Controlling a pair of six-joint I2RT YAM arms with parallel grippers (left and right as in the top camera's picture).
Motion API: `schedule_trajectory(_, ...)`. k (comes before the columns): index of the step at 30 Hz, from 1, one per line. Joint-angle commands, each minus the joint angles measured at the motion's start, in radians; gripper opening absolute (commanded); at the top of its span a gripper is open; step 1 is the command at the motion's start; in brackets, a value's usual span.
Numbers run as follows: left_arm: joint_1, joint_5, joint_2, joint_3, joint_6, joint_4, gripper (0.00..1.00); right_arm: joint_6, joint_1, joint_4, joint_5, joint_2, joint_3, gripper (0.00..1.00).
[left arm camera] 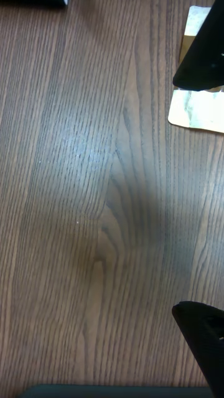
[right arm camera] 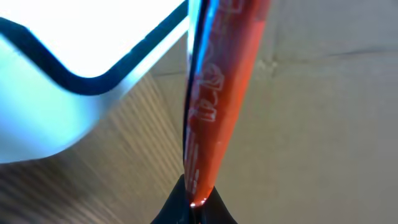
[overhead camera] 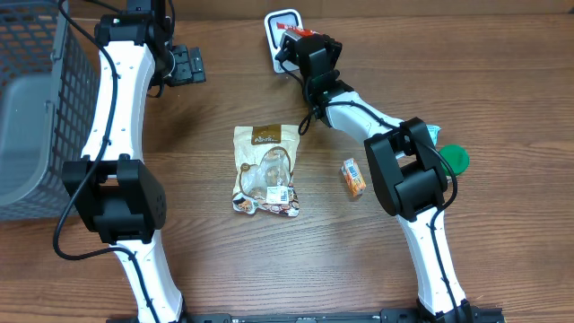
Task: Scan the item barcode
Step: 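Hold the stick under the white scanner with the right gripper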
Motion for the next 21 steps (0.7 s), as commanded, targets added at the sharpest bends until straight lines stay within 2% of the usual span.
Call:
schedule_trajectory(1, -0.002, -0.009, -0.016, 0.017, -0.010, 0.001, 0.99, 0.005, 0.018, 0.017, 0.010, -0.001, 0.019, 0.04)
schedule_trajectory(15, -0.002, -0.009, -0.016, 0.017, -0.009, 0.001, 0.99, 0.064, 0.048, -0.023, 0.075, -0.001, 0.019, 0.04)
schedule_trajectory(18, -0.001, -0.009, -0.016, 0.017, -0.009, 0.001, 1.00, 0.138, 0.071, -0.030, 0.178, -0.034, 0.019, 0.03)
schedule_trajectory(21, -0.002, -0.009, -0.016, 0.017, -0.009, 0.001, 1.00, 0.263, 0.083, -0.136, 0.103, -0.152, 0.020, 0.03)
